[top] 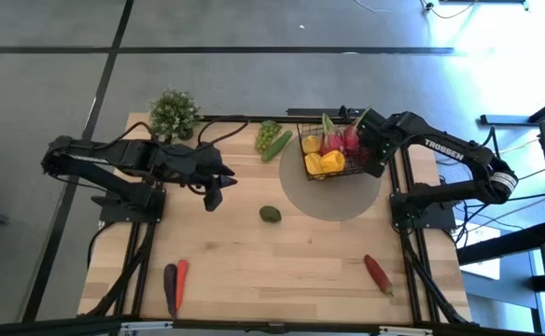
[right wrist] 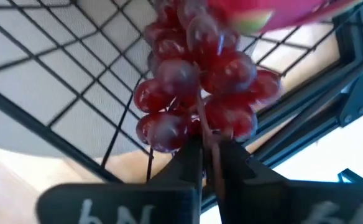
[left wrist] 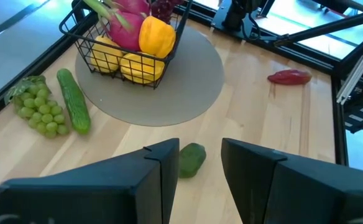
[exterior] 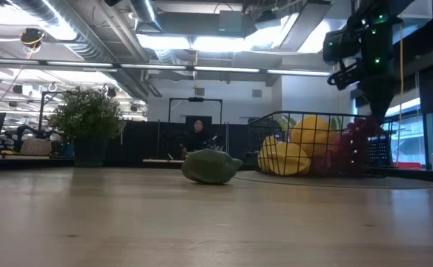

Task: Build produce basket
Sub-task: Put the red grapes into the wire basket, then put the cucumber into the wire basket

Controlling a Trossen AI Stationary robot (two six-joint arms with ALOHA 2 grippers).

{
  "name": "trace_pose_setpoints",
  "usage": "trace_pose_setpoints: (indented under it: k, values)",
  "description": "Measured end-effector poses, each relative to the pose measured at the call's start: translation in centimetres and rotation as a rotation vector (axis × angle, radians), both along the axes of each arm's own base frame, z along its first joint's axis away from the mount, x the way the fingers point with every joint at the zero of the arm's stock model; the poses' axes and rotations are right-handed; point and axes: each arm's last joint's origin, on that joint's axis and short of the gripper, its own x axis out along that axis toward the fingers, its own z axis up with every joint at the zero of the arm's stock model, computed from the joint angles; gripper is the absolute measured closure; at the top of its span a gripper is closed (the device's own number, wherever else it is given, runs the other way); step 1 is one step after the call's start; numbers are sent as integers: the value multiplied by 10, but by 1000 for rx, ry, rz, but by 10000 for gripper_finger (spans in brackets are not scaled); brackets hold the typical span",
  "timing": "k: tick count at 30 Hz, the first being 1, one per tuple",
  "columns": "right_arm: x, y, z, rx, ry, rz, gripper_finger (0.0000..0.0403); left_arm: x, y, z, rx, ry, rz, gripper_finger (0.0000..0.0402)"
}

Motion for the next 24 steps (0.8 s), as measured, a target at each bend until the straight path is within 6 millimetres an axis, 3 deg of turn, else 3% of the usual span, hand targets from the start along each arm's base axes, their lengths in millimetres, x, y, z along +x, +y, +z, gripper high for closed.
trace_pose_setpoints:
  k: [13, 24]
  values:
    - [1, -1, 3, -8, -4, 30, 290, 0, 1, 0, -35, -10, 24, 292]
    - [9, -8, 57, -115, -121, 30, 279, 1, 23, 0, -93, -24, 165, 292]
